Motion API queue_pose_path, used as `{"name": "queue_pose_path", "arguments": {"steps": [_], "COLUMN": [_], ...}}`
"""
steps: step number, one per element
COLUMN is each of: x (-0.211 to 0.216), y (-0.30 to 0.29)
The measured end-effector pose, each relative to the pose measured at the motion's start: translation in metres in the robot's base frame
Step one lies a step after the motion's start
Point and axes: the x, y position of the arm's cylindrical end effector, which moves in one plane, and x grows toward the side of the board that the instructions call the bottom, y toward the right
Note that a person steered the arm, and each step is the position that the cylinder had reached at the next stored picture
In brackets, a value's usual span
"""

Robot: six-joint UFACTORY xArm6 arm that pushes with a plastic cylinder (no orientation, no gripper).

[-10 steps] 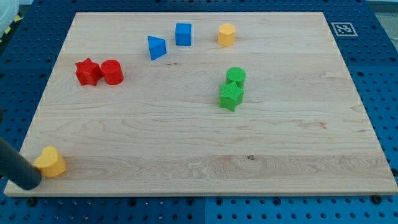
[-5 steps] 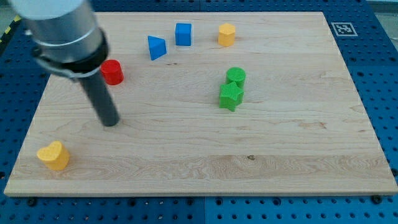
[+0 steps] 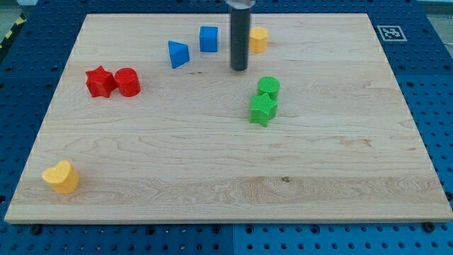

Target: Point your arm to the yellow hexagon

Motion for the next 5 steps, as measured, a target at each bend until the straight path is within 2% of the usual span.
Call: {"name": "queue_pose_path", "arguments": {"steps": [1,3,5], "x": [-0.001,-0.082,-0.092], "y": [0.067,0.115,0.062]}}
